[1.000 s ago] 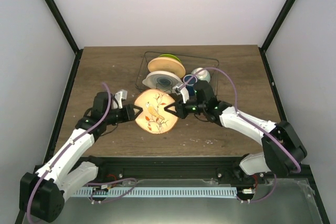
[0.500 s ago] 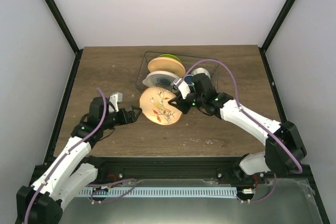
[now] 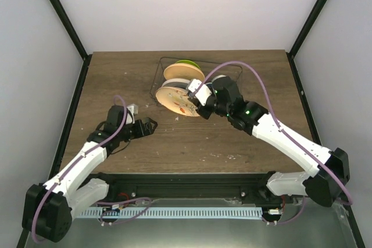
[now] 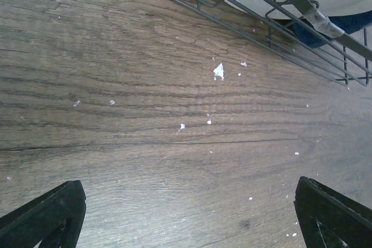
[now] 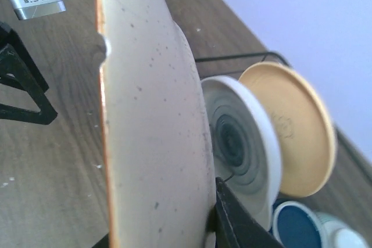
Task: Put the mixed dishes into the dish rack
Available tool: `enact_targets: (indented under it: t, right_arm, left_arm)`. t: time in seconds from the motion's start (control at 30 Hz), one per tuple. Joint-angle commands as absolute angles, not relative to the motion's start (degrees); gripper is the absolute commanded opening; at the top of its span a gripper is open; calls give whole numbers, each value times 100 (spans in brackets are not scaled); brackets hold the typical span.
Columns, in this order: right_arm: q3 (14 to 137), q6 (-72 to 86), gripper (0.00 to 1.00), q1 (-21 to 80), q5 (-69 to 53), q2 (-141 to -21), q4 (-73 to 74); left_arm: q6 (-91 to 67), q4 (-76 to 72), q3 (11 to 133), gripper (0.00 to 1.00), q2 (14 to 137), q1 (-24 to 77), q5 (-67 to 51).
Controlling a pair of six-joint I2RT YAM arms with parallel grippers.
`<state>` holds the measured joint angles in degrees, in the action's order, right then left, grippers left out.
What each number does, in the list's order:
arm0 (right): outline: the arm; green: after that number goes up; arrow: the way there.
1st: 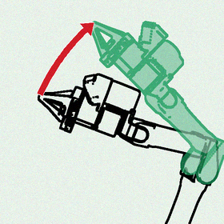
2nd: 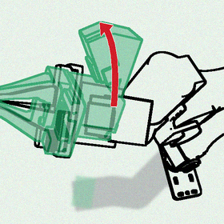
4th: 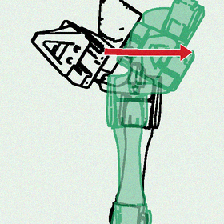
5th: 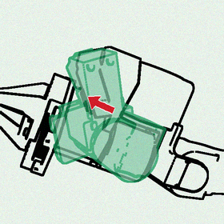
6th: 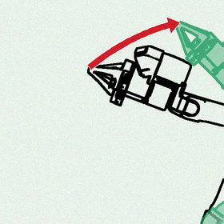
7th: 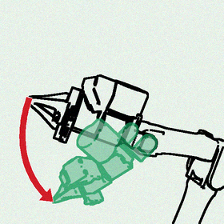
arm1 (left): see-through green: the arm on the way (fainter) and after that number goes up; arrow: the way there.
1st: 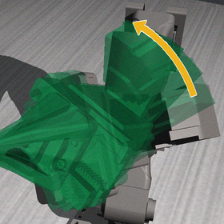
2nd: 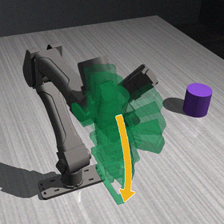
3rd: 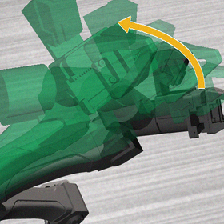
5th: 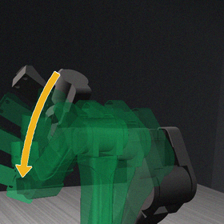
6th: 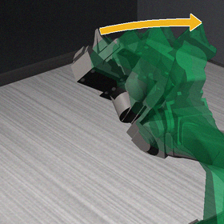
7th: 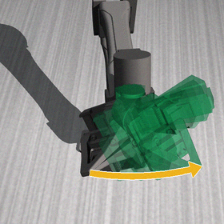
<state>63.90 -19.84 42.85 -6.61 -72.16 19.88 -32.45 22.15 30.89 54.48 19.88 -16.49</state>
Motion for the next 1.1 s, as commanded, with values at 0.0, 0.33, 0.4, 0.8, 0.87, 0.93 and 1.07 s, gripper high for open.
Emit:
enact_targets:
  t: [0.0, 0.33, 0.4, 0.8, 0.87, 0.93, 1.07]
  right_arm:
    - [6584, -2915, 4, 4604, 283, -6867, 1019]
    - [5863, -4271, 1, 4992, 1560, -6837, -234]
    - [5768, -4512, 1, 5054, 1759, -6901, -400]
    - [5428, -4944, 1, 5098, 1962, -7313, -1085]
    - [5402, -4965, 1, 5098, 1981, -7407, -1182]
    - [5382, -4970, 1, 5098, 1981, -7499, -1271]
    - [5383, -4958, 1, 5098, 1978, -7676, -1432]
  left_arm:
    - [-3210, 1933, 3056, 100, 5535, 2004, -1640]
    - [-3210, 1741, 2912, 100, 5634, 2001, -1713]
    - [-3208, 1717, 2913, 100, 5670, 1996, -1737]
    - [-3221, 1608, 2892, 100, 5735, 1998, -1812]
    - [-3211, 1601, 2888, 100, 5733, 1995, -1840]
    - [-3205, 1580, 2885, 100, 5739, 1995, -1861]
    - [-3199, 1532, 2873, 100, 5756, 1995, -1910]
